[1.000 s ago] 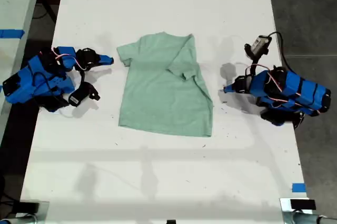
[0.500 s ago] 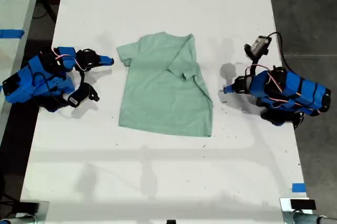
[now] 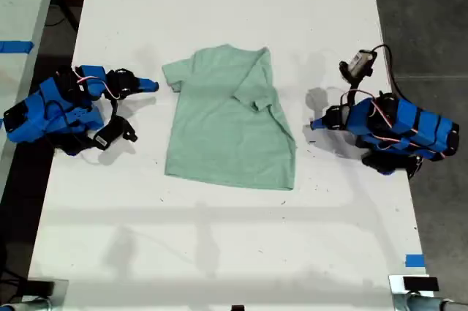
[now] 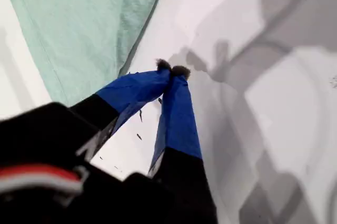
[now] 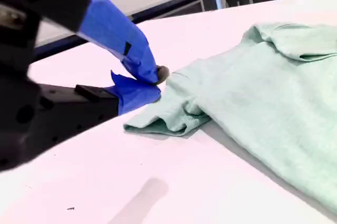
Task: Fold t shirt
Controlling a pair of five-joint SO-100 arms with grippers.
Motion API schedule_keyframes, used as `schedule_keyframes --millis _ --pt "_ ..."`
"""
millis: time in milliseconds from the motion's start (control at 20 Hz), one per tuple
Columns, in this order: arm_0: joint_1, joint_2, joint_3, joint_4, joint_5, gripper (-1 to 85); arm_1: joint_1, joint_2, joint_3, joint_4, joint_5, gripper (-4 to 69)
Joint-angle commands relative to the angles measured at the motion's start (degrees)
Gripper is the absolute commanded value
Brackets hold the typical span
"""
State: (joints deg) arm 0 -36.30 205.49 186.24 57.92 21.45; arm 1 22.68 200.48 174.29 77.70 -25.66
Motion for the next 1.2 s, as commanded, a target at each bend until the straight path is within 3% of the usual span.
schedule_keyframes --millis 0,400,550,700,850,950,1050,1150 --pt "0.62 0.53 2.11 -0.26 -0.62 -0.3 -0.35 0.62 3.08 0.26 0.53 0.2" --pt "0.53 0.53 2.11 -0.26 -0.7 -0.3 -0.53 0.62 3.08 0.26 0.79 0.2" --pt "4.39 0.53 2.11 -1.14 -0.18 -0.3 -0.53 0.62 3.08 0.26 0.62 0.2" --pt "4.83 0.53 2.11 -4.75 5.45 -0.3 -0.53 0.62 3.08 0.26 -0.09 0.2" --pt "2.9 0.53 2.11 -8.0 2.9 -0.3 -0.7 0.62 3.16 0.0 -1.93 0.2" --pt "4.75 0.53 2.11 -13.27 6.06 -0.3 -2.9 0.62 3.25 -0.09 -1.41 0.3" --pt "8.0 0.53 2.37 -13.01 9.76 -0.3 -4.57 0.62 3.08 0.26 -0.7 0.3" --pt "7.65 0.53 2.37 -11.6 8.53 -0.3 -4.66 0.62 3.08 0.26 -0.88 0.3"
